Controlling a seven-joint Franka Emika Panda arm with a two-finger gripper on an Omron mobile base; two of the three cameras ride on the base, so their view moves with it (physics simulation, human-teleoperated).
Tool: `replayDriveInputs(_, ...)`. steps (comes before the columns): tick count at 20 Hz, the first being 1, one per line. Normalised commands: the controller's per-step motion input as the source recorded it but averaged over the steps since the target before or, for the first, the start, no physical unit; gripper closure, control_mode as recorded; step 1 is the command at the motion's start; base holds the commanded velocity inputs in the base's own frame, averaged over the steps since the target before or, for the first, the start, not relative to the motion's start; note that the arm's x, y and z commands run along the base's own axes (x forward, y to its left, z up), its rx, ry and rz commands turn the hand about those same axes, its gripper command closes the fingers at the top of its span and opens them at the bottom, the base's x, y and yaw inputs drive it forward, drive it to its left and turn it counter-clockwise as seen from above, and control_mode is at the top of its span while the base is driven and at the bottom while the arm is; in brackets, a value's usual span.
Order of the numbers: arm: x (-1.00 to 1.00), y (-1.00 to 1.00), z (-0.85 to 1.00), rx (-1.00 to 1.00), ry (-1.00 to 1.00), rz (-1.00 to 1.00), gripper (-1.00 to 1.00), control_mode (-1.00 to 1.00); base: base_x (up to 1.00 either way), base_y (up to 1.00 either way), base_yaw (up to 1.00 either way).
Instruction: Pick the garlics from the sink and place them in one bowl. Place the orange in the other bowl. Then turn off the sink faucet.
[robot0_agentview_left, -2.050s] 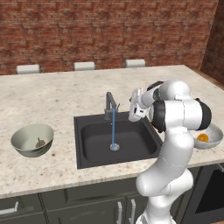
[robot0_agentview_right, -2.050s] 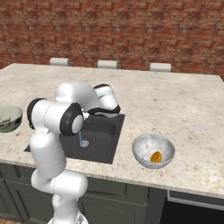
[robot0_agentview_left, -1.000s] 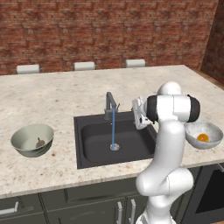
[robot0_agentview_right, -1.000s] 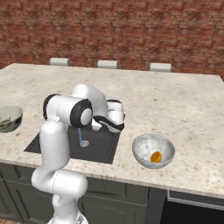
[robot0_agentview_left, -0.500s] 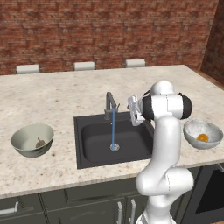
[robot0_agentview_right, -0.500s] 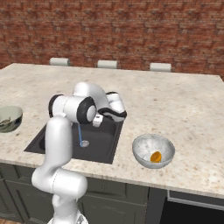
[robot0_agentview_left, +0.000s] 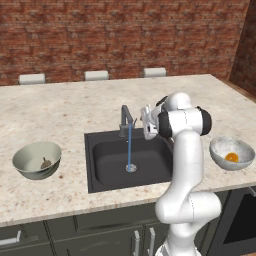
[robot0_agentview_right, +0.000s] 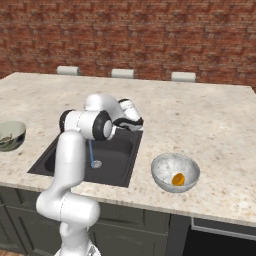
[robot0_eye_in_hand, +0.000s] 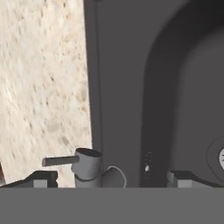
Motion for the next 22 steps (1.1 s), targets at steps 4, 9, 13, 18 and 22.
replayDriveInputs(4,0.44,-0.58,0.2,0.2,0.17,0.23,-1.0,-1.0,0.0,0.0,0.0)
replayDriveInputs(9,0.43,-0.73,0.16,0.2,0.17,0.23,-1.0,-1.0,0.0,0.0,0.0)
replayDriveInputs(13,0.57,-0.53,0.22,0.19,0.25,0.19,-1.0,-1.0,0.0,0.0,0.0)
replayDriveInputs(18,0.58,-0.5,0.16,0.16,0.27,0.2,-1.0,-1.0,0.0,0.0,0.0)
replayDriveInputs(22,0.65,-0.51,0.26,0.16,0.27,0.21,-1.0,-1.0,0.0,0.0,0.0)
